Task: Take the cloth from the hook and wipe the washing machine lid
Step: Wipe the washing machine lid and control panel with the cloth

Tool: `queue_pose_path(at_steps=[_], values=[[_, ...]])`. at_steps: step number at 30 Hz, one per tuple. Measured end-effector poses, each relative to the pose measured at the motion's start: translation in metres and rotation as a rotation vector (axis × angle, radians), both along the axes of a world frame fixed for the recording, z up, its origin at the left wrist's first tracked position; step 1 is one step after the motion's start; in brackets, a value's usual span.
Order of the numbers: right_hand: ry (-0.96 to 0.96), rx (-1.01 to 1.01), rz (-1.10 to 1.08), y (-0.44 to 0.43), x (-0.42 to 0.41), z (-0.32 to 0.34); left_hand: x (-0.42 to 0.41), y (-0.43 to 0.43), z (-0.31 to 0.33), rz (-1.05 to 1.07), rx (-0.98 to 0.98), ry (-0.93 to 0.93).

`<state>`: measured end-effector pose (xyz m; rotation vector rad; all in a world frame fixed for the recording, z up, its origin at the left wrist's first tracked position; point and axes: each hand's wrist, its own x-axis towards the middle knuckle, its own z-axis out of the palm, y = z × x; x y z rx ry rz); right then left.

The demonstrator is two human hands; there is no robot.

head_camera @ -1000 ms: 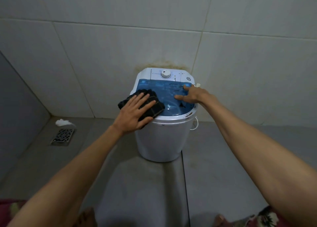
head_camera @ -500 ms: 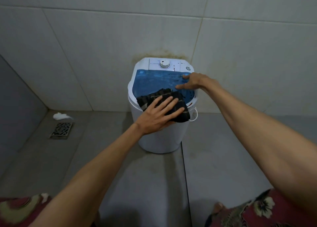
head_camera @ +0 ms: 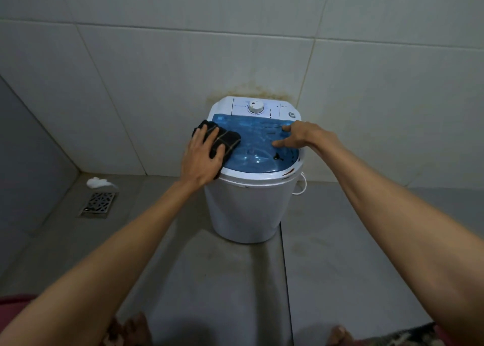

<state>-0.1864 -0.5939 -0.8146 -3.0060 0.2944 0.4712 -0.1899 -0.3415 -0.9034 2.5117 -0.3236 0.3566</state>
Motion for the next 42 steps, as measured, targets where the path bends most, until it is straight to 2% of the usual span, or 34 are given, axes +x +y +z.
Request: queue_pose_path(at_steps=[3,8,14,21,23,28,33,42], values=[[0.002,-0.004,0.006,-0.002,0.001,0.000,0.037,0.007,0.009,-0.002,-0.029,0.251],[-0.033,0.044,0.008,-0.005,0.000,-0.006,0.093,-0.016,0.024,0.044,0.026,0.346],[-0.100,0.228,0.031,-0.015,0.000,-0.020,0.127,-0.048,0.037,0.195,0.055,0.317],[-0.066,0.286,0.033,-0.018,0.003,-0.019,0.120,-0.050,0.034,0.215,0.071,0.336],[-0.065,0.281,0.036,-0.019,0.002,-0.020,0.119,-0.051,0.035,0.172,0.116,0.309],[-0.041,0.270,0.023,-0.020,0.003,-0.019,0.117,-0.075,0.037,-0.092,0.321,0.193],[-0.048,0.209,0.029,-0.023,0.003,-0.020,0.096,-0.078,0.034,-0.096,0.359,0.198],[-0.091,0.129,0.027,-0.021,-0.004,-0.025,0.006,-0.074,0.026,-0.189,0.364,0.235]])
